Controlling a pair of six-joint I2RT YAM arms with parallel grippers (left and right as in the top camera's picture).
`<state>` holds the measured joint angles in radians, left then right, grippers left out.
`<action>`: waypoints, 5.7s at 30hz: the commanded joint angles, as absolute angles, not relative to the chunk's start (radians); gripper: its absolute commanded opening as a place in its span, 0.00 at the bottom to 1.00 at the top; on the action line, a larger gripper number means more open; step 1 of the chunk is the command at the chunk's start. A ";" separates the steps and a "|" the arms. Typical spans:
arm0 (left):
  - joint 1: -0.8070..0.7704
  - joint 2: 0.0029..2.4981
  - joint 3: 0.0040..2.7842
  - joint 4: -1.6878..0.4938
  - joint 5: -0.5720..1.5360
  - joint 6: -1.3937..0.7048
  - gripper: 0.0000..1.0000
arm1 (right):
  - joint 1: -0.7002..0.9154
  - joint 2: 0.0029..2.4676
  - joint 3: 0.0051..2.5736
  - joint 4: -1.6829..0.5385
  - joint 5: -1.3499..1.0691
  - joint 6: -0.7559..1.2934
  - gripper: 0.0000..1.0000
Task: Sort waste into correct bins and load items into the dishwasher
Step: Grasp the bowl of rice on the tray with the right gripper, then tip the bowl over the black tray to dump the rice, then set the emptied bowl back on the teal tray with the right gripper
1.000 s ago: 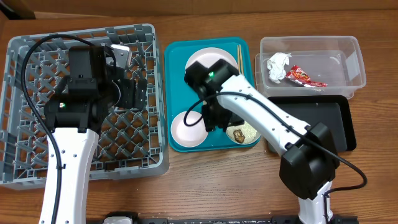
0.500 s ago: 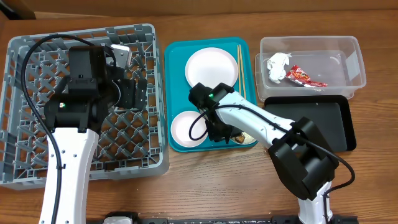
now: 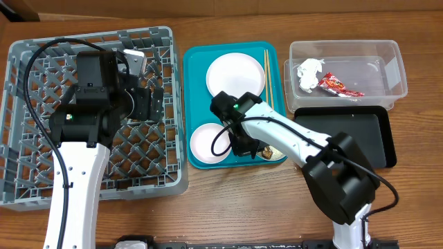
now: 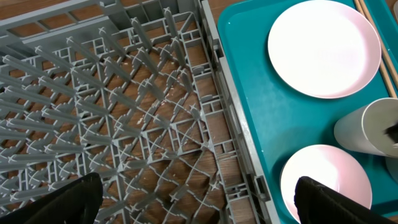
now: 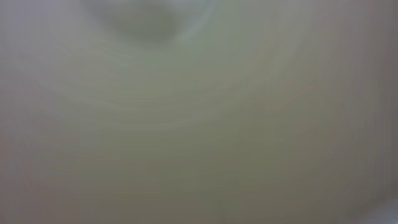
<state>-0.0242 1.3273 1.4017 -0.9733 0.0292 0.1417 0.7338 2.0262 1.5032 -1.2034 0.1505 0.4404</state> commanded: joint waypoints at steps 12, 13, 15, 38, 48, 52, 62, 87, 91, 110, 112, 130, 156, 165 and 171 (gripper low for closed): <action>-0.020 1.335 1.424 -0.971 0.026 0.157 1.00 | 0.726 1.852 1.501 -1.214 0.165 0.441 0.04; -0.020 1.335 1.424 -0.972 0.026 0.157 1.00 | 0.726 1.850 1.501 -1.217 0.163 0.442 0.04; -0.020 1.335 1.424 -0.971 0.026 0.157 1.00 | 0.726 1.847 1.501 -1.224 0.156 0.442 0.04; -0.020 1.335 1.424 -0.971 0.026 0.157 1.00 | 0.161 1.386 1.523 -1.276 -0.298 0.160 0.04; -0.020 1.335 1.424 -0.972 0.026 0.157 1.00 | -0.180 1.386 1.320 -1.187 -0.712 -0.042 0.04; -0.020 1.335 1.424 -0.971 0.026 0.157 1.00 | -0.268 1.387 1.209 -1.134 -0.844 -0.104 0.04; -0.020 1.335 1.424 -0.972 0.026 0.157 1.00 | -0.455 1.390 0.922 -0.901 -1.132 -0.139 0.04; -0.020 1.335 1.424 -0.971 0.026 0.157 1.00 | -0.624 1.433 0.805 -0.641 -1.569 0.015 0.04; -0.020 1.335 1.424 -0.971 0.026 0.157 1.00 | -0.624 1.433 0.805 -0.609 -1.569 0.094 0.04; -0.020 1.335 1.424 -0.972 0.026 0.157 1.00 | -0.624 1.433 0.805 -0.473 -1.524 0.500 0.04; -0.020 1.335 1.424 -0.971 0.026 0.157 1.00 | -0.624 1.433 0.805 -0.461 -1.527 0.506 0.04; -0.020 1.335 1.424 -0.971 0.026 0.157 1.00 | -0.412 1.334 0.817 -0.289 -1.420 0.551 0.04; -0.020 1.335 1.424 -0.972 0.026 0.157 1.00 | 0.476 1.261 0.860 -0.556 -0.282 0.554 0.04; -0.020 1.335 1.424 -0.972 0.026 0.157 1.00 | 0.554 1.450 0.947 -0.566 -0.142 0.507 0.04; -0.020 1.335 1.424 -0.971 0.026 0.157 1.00 | 0.556 1.537 1.020 -0.617 -0.125 0.482 0.04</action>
